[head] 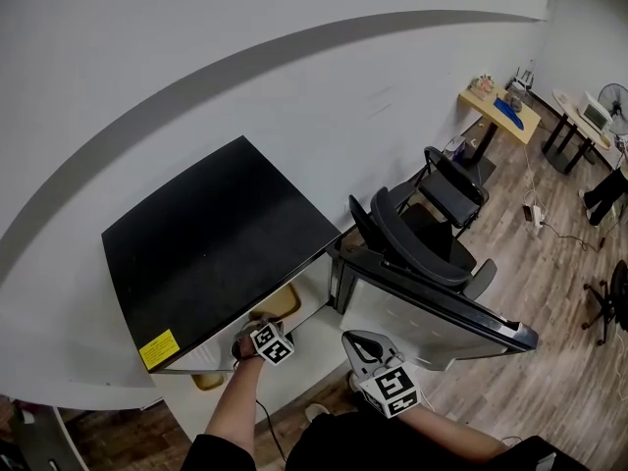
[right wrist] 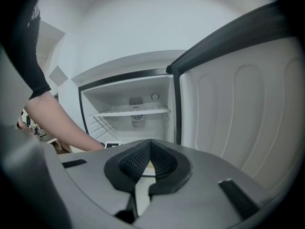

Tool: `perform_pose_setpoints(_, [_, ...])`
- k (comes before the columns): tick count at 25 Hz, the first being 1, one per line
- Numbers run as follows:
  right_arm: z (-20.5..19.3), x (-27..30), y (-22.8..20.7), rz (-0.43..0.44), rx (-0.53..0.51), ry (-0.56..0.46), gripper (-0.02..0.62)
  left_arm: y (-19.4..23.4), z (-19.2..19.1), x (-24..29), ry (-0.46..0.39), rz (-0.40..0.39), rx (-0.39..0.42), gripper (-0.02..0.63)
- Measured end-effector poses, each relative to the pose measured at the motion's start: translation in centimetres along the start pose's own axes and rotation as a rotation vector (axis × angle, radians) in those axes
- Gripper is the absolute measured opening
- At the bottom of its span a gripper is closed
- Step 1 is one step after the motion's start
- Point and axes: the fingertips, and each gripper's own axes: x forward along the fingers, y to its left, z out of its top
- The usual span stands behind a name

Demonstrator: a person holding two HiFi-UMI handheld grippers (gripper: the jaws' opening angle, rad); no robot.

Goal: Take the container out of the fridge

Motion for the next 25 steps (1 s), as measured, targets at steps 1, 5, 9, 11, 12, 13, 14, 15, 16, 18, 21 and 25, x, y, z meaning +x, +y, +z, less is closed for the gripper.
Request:
perform_pose_setpoints(1, [0.1,-0.1,-0.1,-0.003,-0.001,-0.003,-0.005,-0.1,-0.1,-0.1,-0.002,0.001,0.001,0.035])
perform_pose_setpoints(5, [0.2,-0.6,-0.6,-0.019,0.014,-0.017,-0.004,-0.4,-0.8,-0.8,0.004,-0.012,-0.027,0.032])
perform_pose_setpoints(9, [-0.1,-1.1,-0.8,-0.025,0.022,-0.018,-0.004,-0.5,-1.3,-1.9,0.0,-0.004,-0.047,0.031])
perform_pose_setpoints(11, [-0.2,-1.0,-0.9,-0.018,0.031,-0.024,-0.004,-0.3,-1.0,-2.9,-0.03,0.007,-0.081,0.031])
perform_pose_setpoints(12, [-0.1,-1.0,-0.8,-0.011,0.038,-0.029,-0.003,-0.3,-0.8,-3.3,-0.044,0.01,-0.1,0.031])
perform_pose_setpoints(13, [0.1,-1.0,-0.7,-0.005,0.044,-0.036,-0.003,-0.3,-0.7,-3.8,-0.054,0.012,-0.116,0.031])
perform_pose_setpoints(14, [0.3,-0.9,-0.6,-0.001,0.047,-0.043,-0.003,-0.4,-0.7,-4.2,-0.062,0.014,-0.127,0.031])
perform_pose_setpoints(15, [0.5,-0.8,-0.6,0.002,0.047,-0.05,-0.005,-0.4,-0.6,-4.6,-0.068,0.016,-0.132,0.031])
perform_pose_setpoints(16, [0.7,-0.7,-0.6,0.003,0.046,-0.056,-0.003,-0.6,-0.5,-5.0,-0.075,0.015,-0.132,0.031])
perform_pose_setpoints(18, [1.1,-0.5,-0.6,0.003,0.043,-0.067,-0.004,-1.2,0.0,-5.9,-0.097,0.007,-0.119,0.029])
perform_pose_setpoints(21, [1.6,-0.1,-0.4,0.011,0.037,-0.075,-0.005,-2.3,0.9,-7.3,-0.143,-0.003,-0.112,0.029])
perform_pose_setpoints(25, [1.7,0.7,0.1,0.033,0.024,-0.073,-0.003,-3.7,1.6,-9.0,-0.192,-0.009,-0.139,0.028])
